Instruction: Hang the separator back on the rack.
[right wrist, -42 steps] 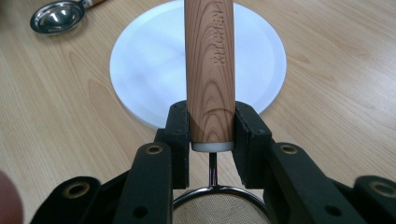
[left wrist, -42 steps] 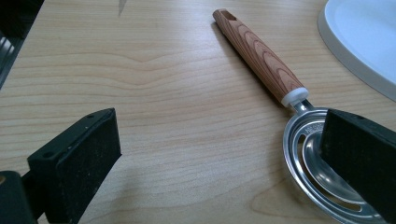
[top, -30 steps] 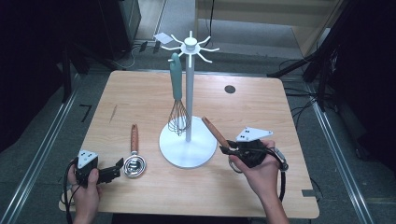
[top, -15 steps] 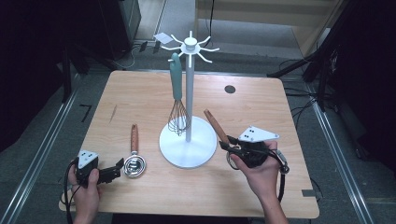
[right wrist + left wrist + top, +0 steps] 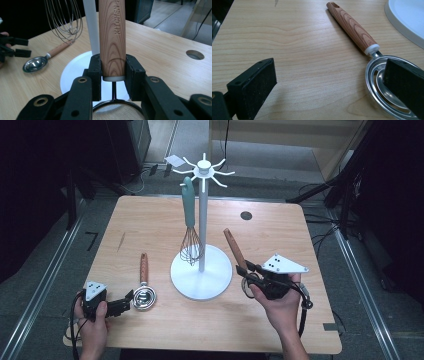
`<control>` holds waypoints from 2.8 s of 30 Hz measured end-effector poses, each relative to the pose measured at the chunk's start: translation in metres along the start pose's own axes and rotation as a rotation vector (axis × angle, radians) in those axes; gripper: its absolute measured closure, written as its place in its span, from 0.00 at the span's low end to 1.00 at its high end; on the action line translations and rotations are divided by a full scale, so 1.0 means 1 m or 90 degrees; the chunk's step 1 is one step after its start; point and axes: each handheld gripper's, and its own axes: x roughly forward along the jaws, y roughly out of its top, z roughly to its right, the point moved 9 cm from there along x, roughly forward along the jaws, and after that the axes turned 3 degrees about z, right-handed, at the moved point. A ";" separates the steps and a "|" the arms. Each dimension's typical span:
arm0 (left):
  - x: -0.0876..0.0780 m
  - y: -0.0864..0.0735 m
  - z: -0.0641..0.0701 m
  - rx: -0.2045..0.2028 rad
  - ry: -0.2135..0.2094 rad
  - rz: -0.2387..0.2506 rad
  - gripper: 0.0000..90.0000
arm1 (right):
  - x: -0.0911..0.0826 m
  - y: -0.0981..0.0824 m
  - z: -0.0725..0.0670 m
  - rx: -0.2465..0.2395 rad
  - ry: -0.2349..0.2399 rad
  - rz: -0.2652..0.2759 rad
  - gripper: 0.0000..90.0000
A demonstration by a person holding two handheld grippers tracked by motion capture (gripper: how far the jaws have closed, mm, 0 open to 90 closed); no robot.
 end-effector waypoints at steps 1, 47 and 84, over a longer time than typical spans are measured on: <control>0.000 0.000 0.000 0.001 0.001 0.001 0.00 | 0.000 0.001 -0.001 0.000 0.006 0.003 0.79; -0.001 0.002 0.000 -0.001 0.002 0.019 0.00 | -0.009 0.062 -0.028 -0.009 0.023 0.137 0.79; -0.001 0.001 0.001 0.003 0.001 0.018 0.00 | -0.026 0.105 -0.035 -0.007 0.015 0.215 0.79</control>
